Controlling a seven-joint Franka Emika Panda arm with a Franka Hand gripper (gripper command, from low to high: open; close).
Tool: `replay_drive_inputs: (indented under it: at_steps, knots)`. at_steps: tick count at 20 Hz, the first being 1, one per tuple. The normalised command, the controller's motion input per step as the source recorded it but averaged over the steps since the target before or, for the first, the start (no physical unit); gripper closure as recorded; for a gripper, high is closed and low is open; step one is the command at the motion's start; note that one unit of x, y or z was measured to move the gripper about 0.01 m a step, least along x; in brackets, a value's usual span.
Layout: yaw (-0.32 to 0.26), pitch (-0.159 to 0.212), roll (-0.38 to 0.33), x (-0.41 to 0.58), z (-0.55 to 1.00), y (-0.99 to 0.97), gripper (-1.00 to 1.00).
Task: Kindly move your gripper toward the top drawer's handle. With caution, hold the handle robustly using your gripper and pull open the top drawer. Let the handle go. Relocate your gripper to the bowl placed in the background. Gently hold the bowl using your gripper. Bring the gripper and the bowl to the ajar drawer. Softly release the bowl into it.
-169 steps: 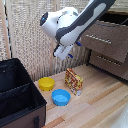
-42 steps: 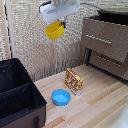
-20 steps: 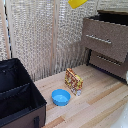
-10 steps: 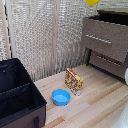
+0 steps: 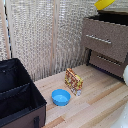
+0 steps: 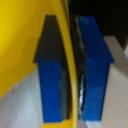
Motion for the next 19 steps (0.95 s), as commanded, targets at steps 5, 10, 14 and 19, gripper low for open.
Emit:
replay_drive_inputs:
  at_steps: [5,10,14,19]
  knots:
    - [-0.019,-0.043,0.017,-0.113,-0.10,-0.47,-1.00]
    - [0.022,0.001,0.000,-0.090,-0.06,0.03,-1.00]
    - [0.035,0.001,0.000,-0.135,-0.15,0.18,-1.00]
    - [0.004,0.024,0.016,0.209,-0.01,0.02,-1.00]
